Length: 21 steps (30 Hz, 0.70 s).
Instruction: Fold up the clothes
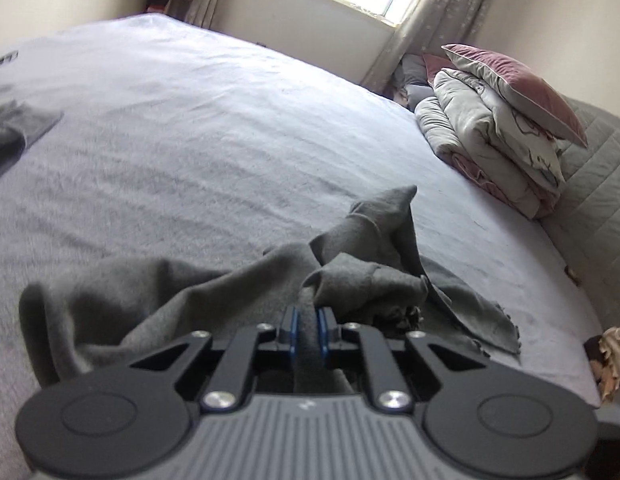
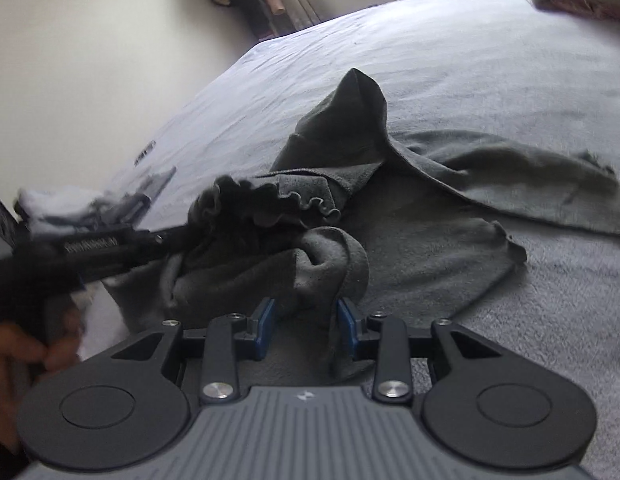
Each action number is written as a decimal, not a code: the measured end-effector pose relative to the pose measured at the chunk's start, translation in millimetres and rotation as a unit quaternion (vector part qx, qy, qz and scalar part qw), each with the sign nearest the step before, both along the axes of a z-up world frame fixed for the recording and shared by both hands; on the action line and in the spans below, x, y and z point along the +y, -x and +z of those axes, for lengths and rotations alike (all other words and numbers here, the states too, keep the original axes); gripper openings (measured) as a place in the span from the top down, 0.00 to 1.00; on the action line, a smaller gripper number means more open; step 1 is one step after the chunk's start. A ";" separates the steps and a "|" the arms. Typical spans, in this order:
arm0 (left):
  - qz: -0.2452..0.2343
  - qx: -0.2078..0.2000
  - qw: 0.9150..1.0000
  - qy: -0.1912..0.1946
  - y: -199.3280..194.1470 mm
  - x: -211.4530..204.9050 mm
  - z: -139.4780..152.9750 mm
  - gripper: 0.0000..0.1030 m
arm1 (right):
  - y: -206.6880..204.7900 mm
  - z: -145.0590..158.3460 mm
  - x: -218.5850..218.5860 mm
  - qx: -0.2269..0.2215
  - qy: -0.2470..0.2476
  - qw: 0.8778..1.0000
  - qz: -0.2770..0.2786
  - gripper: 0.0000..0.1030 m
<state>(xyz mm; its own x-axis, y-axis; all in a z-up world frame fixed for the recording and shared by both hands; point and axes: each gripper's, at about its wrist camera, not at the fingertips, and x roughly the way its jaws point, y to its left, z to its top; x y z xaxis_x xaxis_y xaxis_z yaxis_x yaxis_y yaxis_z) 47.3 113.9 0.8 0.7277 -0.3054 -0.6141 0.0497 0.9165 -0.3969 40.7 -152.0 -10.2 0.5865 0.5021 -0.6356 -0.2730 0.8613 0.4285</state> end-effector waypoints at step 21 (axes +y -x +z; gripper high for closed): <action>-0.123 0.041 0.959 0.253 24.2 -5.1 -13.8 0.93 | -1.7 5.5 -38.6 0.066 -0.277 0.959 -0.018 0.61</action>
